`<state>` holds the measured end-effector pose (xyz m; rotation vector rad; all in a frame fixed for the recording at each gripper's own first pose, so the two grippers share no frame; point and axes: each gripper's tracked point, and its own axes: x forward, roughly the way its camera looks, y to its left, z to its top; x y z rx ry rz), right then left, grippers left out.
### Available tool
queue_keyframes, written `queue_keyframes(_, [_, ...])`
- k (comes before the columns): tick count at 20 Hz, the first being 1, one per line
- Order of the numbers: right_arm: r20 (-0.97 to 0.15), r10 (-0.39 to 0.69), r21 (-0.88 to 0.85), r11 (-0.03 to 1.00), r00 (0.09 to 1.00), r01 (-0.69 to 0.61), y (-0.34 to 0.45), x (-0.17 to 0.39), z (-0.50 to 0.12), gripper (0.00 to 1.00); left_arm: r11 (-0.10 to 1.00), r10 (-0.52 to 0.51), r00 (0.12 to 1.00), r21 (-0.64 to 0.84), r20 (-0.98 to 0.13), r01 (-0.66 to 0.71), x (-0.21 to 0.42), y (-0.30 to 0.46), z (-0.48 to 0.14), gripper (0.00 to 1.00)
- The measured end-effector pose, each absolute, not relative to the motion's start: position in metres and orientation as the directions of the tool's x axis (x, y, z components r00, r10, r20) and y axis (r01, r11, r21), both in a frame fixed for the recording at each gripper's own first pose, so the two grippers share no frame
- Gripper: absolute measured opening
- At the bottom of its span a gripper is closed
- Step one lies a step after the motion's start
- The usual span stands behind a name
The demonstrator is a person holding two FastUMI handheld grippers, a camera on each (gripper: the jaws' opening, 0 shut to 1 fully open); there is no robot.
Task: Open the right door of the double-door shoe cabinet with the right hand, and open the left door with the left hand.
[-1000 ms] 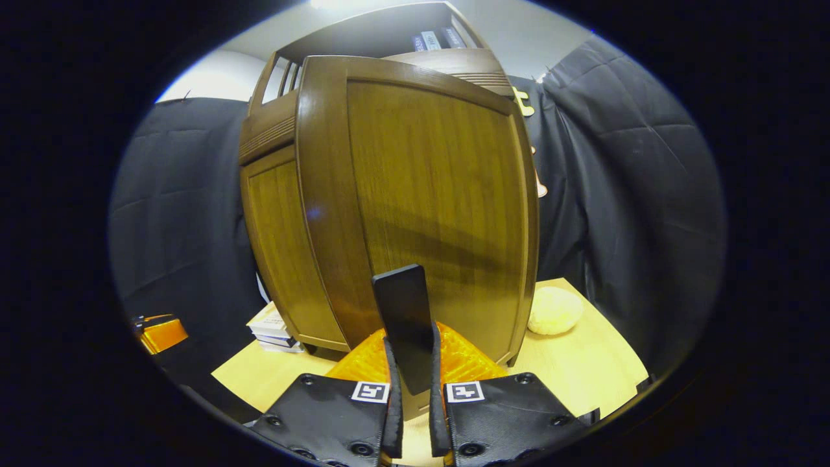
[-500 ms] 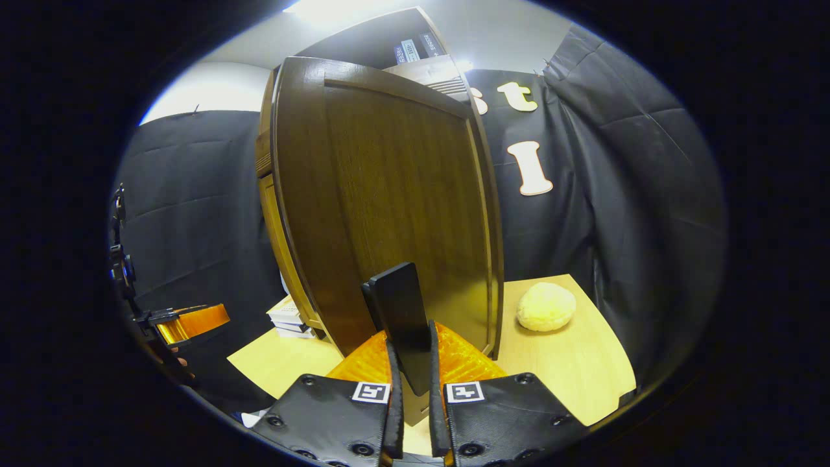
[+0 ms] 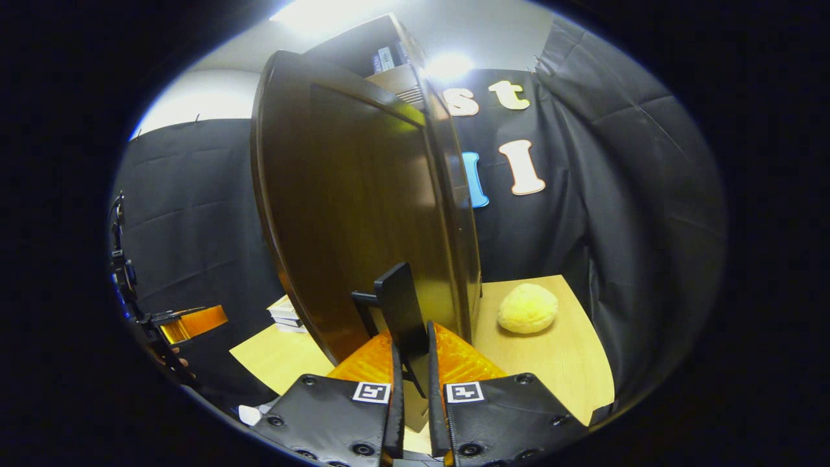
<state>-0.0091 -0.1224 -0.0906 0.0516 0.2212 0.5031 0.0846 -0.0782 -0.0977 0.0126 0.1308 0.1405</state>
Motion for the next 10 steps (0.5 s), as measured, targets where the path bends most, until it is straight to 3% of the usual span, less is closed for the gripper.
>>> queue_keyframes(4, [-0.194, 0.449, 0.161, 0.891, 0.872, -0.423, -0.151, 0.000, -0.089, 0.13, 0.990, 0.138, 0.984, 0.057, -0.112, -0.132, 0.080, -0.086, -0.092, 0.91])
queue_keyframes(9, [-0.206, 0.419, 0.150, 0.906, 0.884, -0.395, -0.152, -0.002, -0.091, 0.17, 0.992, 0.120, 0.986, 0.047, -0.114, -0.115, 0.085, -0.084, -0.091, 0.91])
queue_keyframes(10, [-0.213, 0.407, 0.147, 0.912, 0.888, -0.383, -0.153, -0.003, -0.090, 0.13, 0.993, 0.116, 0.987, 0.051, -0.108, -0.111, 0.086, -0.081, -0.088, 0.91])
